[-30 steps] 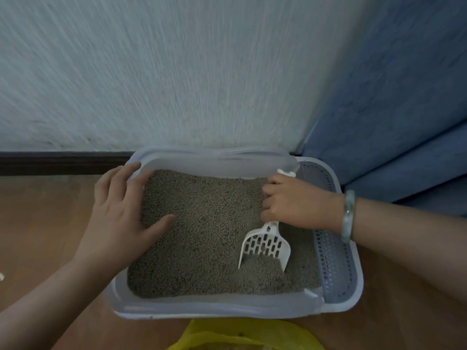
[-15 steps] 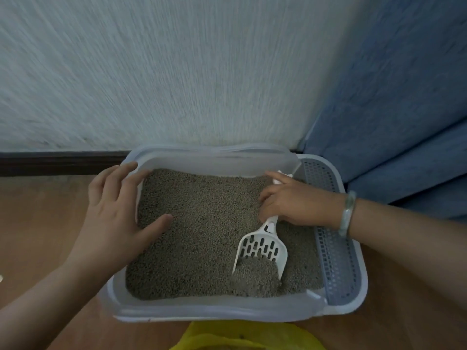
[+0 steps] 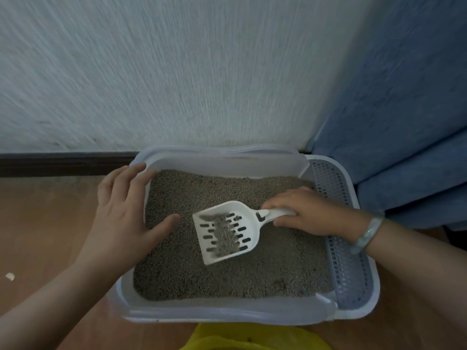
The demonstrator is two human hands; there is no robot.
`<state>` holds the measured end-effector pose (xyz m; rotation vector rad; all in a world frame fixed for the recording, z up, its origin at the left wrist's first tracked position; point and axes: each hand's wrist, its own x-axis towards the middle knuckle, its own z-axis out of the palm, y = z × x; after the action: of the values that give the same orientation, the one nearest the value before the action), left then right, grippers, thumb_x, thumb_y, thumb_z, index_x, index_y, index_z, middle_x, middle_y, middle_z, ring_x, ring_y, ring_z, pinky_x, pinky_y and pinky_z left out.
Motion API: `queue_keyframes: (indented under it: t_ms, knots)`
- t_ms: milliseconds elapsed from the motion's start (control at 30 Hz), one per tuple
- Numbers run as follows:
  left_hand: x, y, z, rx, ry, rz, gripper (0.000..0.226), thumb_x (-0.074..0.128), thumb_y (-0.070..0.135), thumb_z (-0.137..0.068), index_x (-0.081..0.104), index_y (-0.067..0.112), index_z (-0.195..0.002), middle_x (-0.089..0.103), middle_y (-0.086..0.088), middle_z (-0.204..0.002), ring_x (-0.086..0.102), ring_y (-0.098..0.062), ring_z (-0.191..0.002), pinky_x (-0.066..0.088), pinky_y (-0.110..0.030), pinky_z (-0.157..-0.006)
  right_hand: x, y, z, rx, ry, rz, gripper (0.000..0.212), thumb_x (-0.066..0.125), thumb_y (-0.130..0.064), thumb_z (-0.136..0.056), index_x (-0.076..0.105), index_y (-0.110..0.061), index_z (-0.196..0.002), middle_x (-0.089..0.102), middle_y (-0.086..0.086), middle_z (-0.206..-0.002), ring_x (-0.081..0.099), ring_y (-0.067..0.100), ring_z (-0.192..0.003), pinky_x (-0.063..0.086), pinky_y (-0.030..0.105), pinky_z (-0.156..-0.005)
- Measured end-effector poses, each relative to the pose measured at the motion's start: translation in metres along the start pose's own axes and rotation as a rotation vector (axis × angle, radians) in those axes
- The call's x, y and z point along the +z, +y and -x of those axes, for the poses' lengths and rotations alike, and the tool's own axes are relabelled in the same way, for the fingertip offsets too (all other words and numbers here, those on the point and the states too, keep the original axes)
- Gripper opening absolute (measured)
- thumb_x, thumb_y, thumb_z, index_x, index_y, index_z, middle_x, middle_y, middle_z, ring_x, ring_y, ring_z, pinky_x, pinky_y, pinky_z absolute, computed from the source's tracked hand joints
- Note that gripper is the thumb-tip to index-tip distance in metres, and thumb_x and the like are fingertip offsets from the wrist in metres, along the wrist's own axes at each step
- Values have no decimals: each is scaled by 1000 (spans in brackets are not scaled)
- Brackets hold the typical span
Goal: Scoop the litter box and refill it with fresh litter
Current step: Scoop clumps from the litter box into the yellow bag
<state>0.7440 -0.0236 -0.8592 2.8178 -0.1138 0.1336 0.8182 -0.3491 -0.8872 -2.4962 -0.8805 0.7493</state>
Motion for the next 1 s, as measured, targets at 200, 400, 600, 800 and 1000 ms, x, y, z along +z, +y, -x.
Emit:
queue_keyframes:
  t_ms: [200,400,600,800,1000]
  knots:
    - [-2,0,0,3,-11,0,84,47,66,-71,40,12,-136,39,-12,-141,21,-30,-134,17,-40,-110,-4,-10,6,-3,84,-28,31,62,-30,-88,58,-34,-118,63,-14,-109,54,6,-99,45,36,-87]
    - [-3,1,1,4,-18,4,81,45,62,-73,40,12,-137,37,-10,-142,19,-27,-134,16,-39,-110,0,-25,7,2,111,26,34,62,-32,-87,57,-36,-120,63,-14,-111,56,9,-102,45,36,-89]
    - [-4,1,1,7,-20,-2,79,45,58,-73,40,11,-136,38,-11,-141,21,-29,-133,19,-43,-110,1,-39,2,38,95,124,31,60,-35,-87,55,-38,-118,59,-18,-108,54,6,-98,43,29,-81]
    - [-4,-2,1,14,-31,-11,76,45,57,-74,43,11,-134,39,-11,-141,23,-31,-133,20,-42,-109,14,-54,6,201,19,-39,30,67,-32,-82,56,-36,-109,61,-13,-105,56,9,-93,48,33,-81]
    - [-14,11,7,115,-45,-128,53,41,62,-81,63,25,-112,59,3,-118,42,-23,-127,10,-49,-113,32,-78,13,389,103,-514,38,74,-24,-78,56,-28,-111,55,-14,-96,55,3,-86,43,18,-70]
